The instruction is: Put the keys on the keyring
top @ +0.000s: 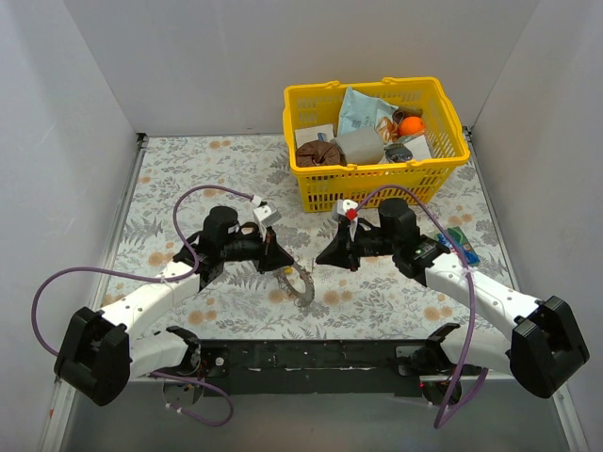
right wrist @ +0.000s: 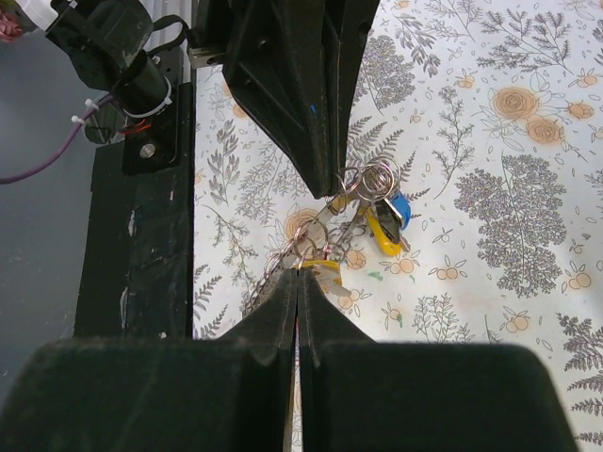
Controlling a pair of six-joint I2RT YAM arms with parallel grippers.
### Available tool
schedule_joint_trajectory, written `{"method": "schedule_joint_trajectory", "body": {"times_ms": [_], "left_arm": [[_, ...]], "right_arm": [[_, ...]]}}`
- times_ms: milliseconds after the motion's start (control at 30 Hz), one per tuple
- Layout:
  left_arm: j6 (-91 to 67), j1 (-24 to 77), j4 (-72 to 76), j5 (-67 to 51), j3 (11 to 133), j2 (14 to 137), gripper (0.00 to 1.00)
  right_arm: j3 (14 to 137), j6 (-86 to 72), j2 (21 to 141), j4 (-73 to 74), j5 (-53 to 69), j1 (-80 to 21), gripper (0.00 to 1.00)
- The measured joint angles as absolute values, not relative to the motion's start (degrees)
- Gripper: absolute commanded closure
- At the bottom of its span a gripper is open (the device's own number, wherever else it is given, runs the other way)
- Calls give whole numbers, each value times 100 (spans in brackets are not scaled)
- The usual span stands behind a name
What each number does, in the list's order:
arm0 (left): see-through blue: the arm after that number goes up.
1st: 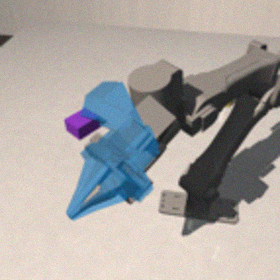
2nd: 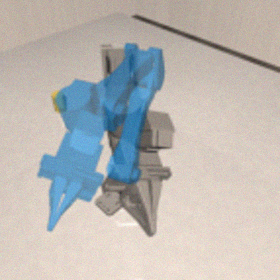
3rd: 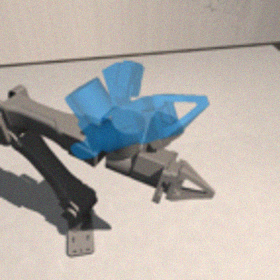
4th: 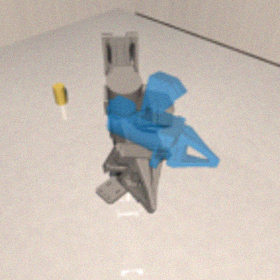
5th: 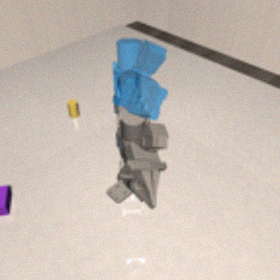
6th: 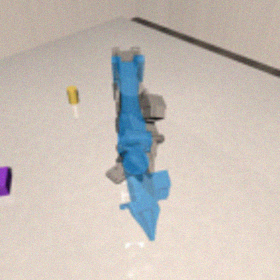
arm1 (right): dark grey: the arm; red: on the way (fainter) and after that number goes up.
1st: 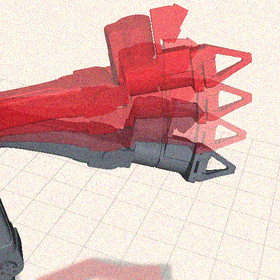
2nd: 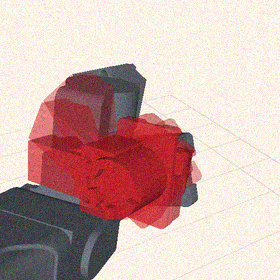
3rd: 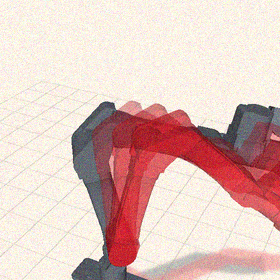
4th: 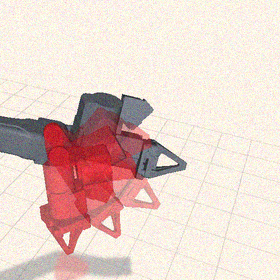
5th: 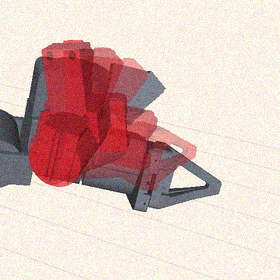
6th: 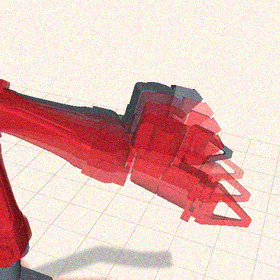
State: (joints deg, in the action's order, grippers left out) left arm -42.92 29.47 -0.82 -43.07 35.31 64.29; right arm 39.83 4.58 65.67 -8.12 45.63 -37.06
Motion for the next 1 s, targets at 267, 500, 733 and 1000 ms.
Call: {"method": "schedule_joint_trajectory", "body": {"times_ms": [267, 500, 733, 1000], "left_arm": [[-4283, 3087, 19, -4278, 3529, 6429, 100], [-4254, 3208, 40, -4278, 3529, 6429, 100], [-4219, 3315, 43, -4270, 3529, 6425, 100], [-4191, 3369, 43, -4237, 3529, 6425, 100]], "right_arm": [[3983, 467, 6654, -812, 4654, -3675, 99], [4003, 486, 6882, -762, 4722, -3675, 99], [4117, 523, 7057, -701, 4805, -3675, 99], [4329, 609, 7212, -609, 4860, -3712, 99]]}}
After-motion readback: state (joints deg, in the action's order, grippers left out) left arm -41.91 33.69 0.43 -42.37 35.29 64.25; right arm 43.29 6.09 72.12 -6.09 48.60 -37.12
